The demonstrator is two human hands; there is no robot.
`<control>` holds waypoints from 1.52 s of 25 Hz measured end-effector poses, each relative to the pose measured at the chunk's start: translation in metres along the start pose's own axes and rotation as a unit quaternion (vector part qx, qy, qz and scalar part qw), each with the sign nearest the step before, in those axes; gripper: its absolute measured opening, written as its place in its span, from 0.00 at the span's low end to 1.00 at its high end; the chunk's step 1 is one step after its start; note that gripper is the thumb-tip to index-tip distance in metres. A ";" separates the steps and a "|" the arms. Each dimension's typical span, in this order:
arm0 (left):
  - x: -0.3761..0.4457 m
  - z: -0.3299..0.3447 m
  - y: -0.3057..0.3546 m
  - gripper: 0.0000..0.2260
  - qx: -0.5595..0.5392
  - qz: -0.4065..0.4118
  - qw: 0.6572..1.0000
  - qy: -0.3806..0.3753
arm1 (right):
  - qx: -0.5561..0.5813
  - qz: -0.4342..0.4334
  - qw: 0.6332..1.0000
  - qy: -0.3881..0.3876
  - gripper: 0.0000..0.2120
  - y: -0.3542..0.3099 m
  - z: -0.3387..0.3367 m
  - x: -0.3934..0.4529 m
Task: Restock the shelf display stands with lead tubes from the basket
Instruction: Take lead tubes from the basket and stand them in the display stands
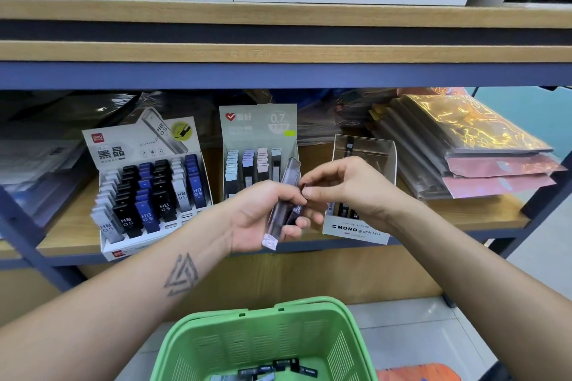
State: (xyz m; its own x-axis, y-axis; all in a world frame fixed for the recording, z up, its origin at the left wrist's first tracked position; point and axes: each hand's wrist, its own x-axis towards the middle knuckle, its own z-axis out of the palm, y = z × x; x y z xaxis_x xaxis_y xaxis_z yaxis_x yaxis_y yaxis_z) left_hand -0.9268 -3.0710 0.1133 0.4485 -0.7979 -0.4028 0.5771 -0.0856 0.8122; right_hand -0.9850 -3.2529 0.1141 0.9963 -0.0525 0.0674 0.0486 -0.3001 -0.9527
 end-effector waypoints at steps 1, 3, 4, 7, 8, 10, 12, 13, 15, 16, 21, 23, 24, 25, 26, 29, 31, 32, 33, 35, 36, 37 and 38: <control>-0.002 -0.002 0.001 0.09 -0.010 -0.001 1.000 0.002 | 0.018 0.000 1.000 0.010 0.08 0.001 -0.001 0.001; -0.006 -0.008 0.002 0.16 -0.011 -0.006 1.000 0.004 | 0.052 0.005 0.998 0.032 0.08 0.000 -0.007 0.003; -0.007 -0.011 0.003 0.17 0.001 -0.009 1.000 0.012 | 0.064 0.007 0.997 0.035 0.08 0.000 -0.011 0.002; -0.010 -0.016 0.002 0.15 0.036 -0.003 0.999 0.039 | 0.075 0.009 0.997 0.027 0.09 -0.003 -0.018 -0.001; -0.010 -0.017 0.002 0.14 0.034 0.005 0.998 0.044 | 0.077 0.008 0.997 0.026 0.09 -0.003 -0.019 -0.002; -0.010 -0.017 0.003 0.10 0.029 0.029 0.998 0.052 | 0.075 0.008 0.997 0.025 0.09 -0.003 -0.020 -0.004; -0.010 -0.014 0.004 0.06 0.043 0.063 0.995 0.068 | 0.056 0.007 0.998 0.025 0.08 -0.002 -0.022 -0.004; -0.009 -0.013 0.004 0.05 0.056 0.083 0.992 0.081 | 0.039 0.007 0.999 0.027 0.08 -0.002 -0.024 -0.005; -0.007 -0.010 0.004 0.06 0.101 0.121 0.981 0.113 | -0.033 0.000 0.999 0.027 0.06 -0.003 -0.025 -0.007; -0.005 -0.007 0.003 0.05 0.127 0.138 0.974 0.127 | -0.081 -0.010 0.996 0.022 0.06 -0.004 -0.024 -0.009; 0.011 0.015 0.001 0.09 0.204 0.181 0.950 0.152 | -0.337 -0.160 0.926 0.049 0.09 -0.008 -0.016 -0.014; 0.019 0.023 -0.002 0.12 0.221 0.172 0.948 0.152 | -0.417 -0.193 0.887 0.040 0.08 -0.003 -0.016 -0.015; 0.022 0.025 -0.003 0.13 0.222 0.167 0.949 0.149 | -0.436 -0.197 0.877 0.031 0.07 -0.001 -0.018 -0.016; 0.025 0.025 -0.003 0.12 0.215 0.164 0.952 0.145 | -0.438 -0.186 0.879 0.033 0.07 0.000 -0.023 -0.016; 0.027 0.026 -0.003 0.11 0.204 0.158 0.956 0.140 | -0.418 -0.160 0.893 0.058 0.06 0.001 -0.033 -0.016; 0.035 0.024 -0.003 0.10 0.189 0.134 0.963 0.136 | -0.295 -0.062 0.927 0.222 0.11 0.002 -0.078 -0.014; 0.038 0.023 -0.004 0.12 0.192 0.122 0.965 0.130 | -0.244 -0.032 0.929 0.275 0.14 0.007 -0.101 -0.013; 0.039 0.022 -0.005 0.13 0.196 0.117 0.965 0.129 | -0.219 -0.029 0.934 0.280 0.13 0.008 -0.105 -0.012; 0.040 0.021 -0.007 0.12 0.201 0.113 0.965 0.128 | -0.194 -0.029 0.940 0.279 0.12 0.010 -0.106 -0.010; 0.041 0.021 -0.007 0.14 0.206 0.110 0.964 0.126 | -0.182 -0.030 0.942 0.280 0.09 0.016 -0.103 -0.006; 0.040 0.021 -0.007 0.16 0.203 0.112 0.965 0.124 | -0.186 -0.028 0.940 0.283 0.08 0.017 -0.100 -0.005; 0.041 0.020 -0.007 0.17 0.199 0.113 0.966 0.122 | -0.182 -0.026 0.941 0.285 0.07 0.017 -0.098 -0.004; 0.040 0.020 -0.007 0.16 0.197 0.114 0.966 0.122 | -0.171 -0.023 0.943 0.284 0.07 0.017 -0.096 -0.003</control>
State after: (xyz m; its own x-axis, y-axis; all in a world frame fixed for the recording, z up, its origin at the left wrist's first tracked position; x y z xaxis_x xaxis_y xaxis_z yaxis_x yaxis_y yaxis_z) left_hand -0.9264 -3.1147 0.1001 0.7088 -0.6626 -0.2420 0.1609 -0.1822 0.9700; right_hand -0.9943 -3.3492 0.1259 0.7909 -0.5041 0.3469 -0.0312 -0.5993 -0.7999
